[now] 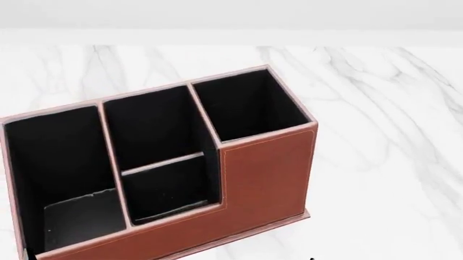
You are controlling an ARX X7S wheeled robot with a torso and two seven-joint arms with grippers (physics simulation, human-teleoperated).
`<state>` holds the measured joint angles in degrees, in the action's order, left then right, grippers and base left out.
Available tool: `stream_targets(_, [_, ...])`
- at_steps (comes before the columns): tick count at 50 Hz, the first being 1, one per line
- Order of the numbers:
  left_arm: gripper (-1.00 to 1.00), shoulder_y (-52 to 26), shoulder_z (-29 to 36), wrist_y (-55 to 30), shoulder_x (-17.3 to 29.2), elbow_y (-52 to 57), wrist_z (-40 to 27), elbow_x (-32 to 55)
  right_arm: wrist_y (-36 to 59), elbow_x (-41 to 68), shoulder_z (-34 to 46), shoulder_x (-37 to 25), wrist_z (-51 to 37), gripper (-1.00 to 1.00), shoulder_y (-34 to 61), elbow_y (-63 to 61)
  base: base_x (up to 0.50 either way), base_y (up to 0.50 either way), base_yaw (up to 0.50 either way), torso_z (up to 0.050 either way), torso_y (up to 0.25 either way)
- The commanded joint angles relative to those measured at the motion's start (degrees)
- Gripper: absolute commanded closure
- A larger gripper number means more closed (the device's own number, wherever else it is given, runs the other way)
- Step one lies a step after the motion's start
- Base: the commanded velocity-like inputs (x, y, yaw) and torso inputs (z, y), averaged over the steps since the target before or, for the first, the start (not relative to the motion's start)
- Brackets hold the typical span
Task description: Pick up the book and place it in the back compartment of the caddy.
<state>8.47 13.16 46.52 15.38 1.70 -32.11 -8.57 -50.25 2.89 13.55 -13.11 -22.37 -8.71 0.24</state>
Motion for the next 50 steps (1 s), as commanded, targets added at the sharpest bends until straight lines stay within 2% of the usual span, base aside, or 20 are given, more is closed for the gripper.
stream_targets(1, [-1.0,-0.14,0.3,-0.13,0.21,-0.03,-0.27,0.04,0.02,0.79,0.73,-0.46,0.16,-1.0,0.15,0.04,0.0,0.0,0.0,0.0,0.0])
stream_targets(29, [-1.0,-0.28,0.05,-1.85,1.8,1.65,-0.59,1.15,0.17,0.69,1.72,-1.0,0.07,-1.0,0.3,-0.01,0.0,0.0,0.0,0.0,0.0])
stream_targets(41, [-1.0,-1.99,1.13,-6.12,6.25,3.43,3.46,7.14,0.14,0.5,2.08,-1.13,-0.04,-1.0,0.37,0.14,0.0,0.0,0.0,0.0,0.0])
stream_targets(47, [-1.0,-4.47,3.55,-12.18,10.28,6.02,8.83,11.75,0.27,0.62,2.26,-1.19,-0.08,-1.0,0.69,0.42,0.0,0.0,0.0,0.0,0.0])
stream_targets(50, [-1.0,-5.45,3.59,-15.03,11.06,7.04,9.39,11.75,0.23,0.64,2.35,-1.22,-0.11,-1.0,0.71,0.5,0.0,0.0,0.0,0.0,0.0])
